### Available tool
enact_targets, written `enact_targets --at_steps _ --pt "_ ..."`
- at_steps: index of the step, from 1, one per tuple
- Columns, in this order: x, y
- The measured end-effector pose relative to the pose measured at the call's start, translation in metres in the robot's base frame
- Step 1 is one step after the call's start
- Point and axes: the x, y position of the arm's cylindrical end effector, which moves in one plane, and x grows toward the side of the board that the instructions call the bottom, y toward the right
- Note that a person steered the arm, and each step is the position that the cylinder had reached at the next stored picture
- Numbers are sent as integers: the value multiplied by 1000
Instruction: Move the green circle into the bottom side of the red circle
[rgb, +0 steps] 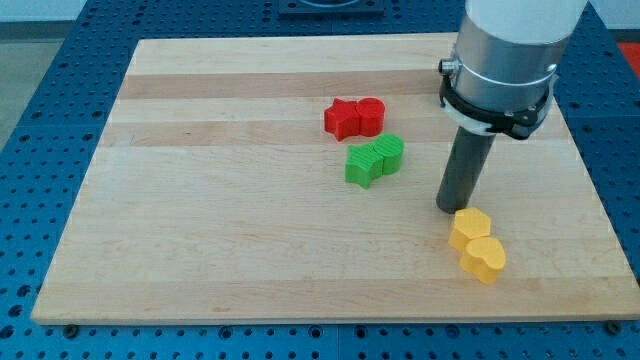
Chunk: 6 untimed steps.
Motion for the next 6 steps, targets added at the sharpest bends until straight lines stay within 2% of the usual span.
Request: enact_targets --at_steps 2,4,6 --pt "-9 -7" --pt "-36 -48" --pt "-71 -61"
